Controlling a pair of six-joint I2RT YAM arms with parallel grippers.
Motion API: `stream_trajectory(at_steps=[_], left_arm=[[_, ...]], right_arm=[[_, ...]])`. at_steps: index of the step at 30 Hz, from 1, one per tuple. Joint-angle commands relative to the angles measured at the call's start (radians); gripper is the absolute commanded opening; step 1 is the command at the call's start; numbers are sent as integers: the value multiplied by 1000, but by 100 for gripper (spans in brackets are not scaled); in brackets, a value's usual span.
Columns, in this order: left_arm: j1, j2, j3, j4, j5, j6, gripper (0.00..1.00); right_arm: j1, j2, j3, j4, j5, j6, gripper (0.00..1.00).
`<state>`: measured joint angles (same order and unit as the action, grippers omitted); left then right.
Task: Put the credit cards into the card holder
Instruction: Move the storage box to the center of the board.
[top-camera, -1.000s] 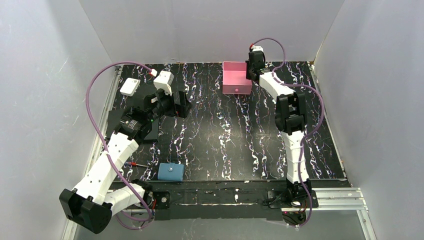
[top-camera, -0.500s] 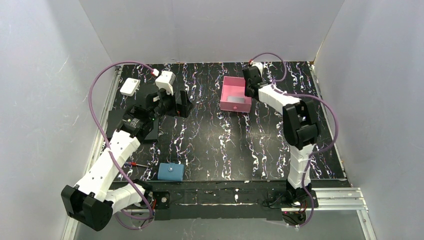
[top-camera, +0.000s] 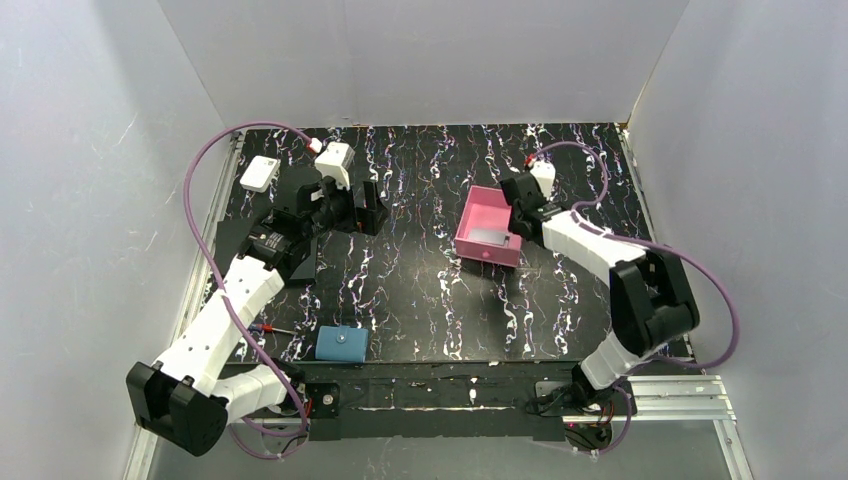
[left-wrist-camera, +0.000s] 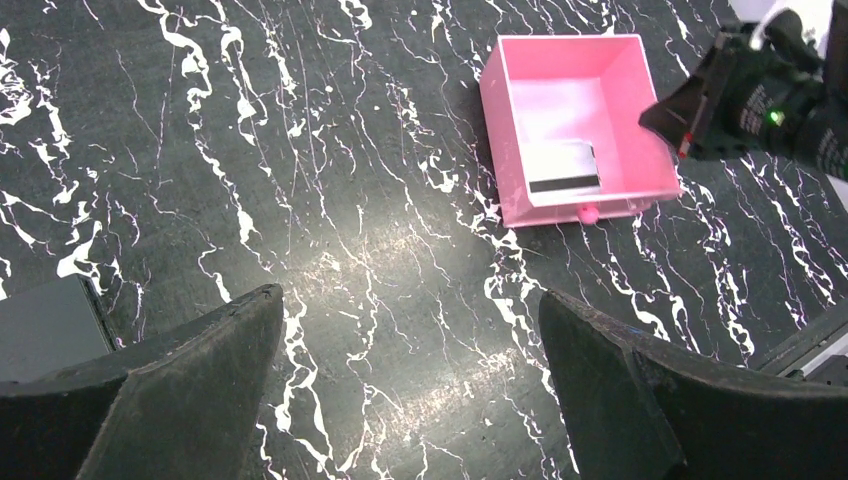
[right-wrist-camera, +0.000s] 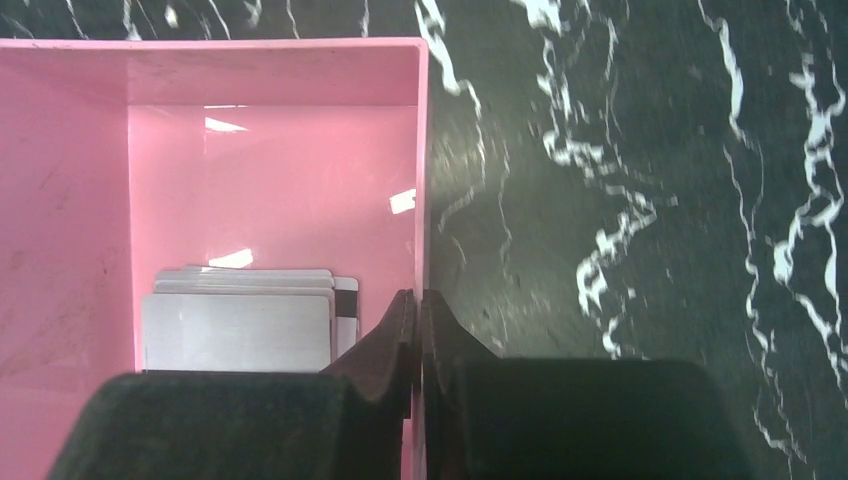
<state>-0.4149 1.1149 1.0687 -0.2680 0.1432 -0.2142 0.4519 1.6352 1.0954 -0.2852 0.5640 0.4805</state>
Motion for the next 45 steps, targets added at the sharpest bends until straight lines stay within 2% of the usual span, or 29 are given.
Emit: stream_trajectory(at_steps=[1,5,9,16,20,23,26,28,33,41,45], left_arm=[[-6,2,-8,16,12,-4,99],[-10,12,-7,15,12,-5,99],[-15,18,-7,15,12,-5,99],[-41,37,-7,7,-6,-5,99],[-58,61,-3,-13,-31,5,99],[-65,78,1,-24,-52,11,99],[-71,88,0,-32,-80,2,99],[-79,87,-5,-31,-99,-17,99],[-81,64,-5,-100,-71,-106,99],[-81,-97,-20,-381,-38,-280,99],[-81,-190,-53,-517,-39,-382,99]], right_arm=[[44,-136,-108,-7,76,111,5],[77,-235,-190,-78,141,216,5],[110,-324,-268,-114,133,312,5],[220,-380,-328,-263,233,526,8],[285,-402,-352,-293,250,614,9],[319,-396,-361,-302,237,653,16],[341,-385,-361,-297,208,650,27],[350,-387,-358,-291,190,641,36],[363,-449,-373,-244,110,573,51],[364,-584,-502,-71,-122,508,56],[364,-633,-506,-95,-125,448,67]])
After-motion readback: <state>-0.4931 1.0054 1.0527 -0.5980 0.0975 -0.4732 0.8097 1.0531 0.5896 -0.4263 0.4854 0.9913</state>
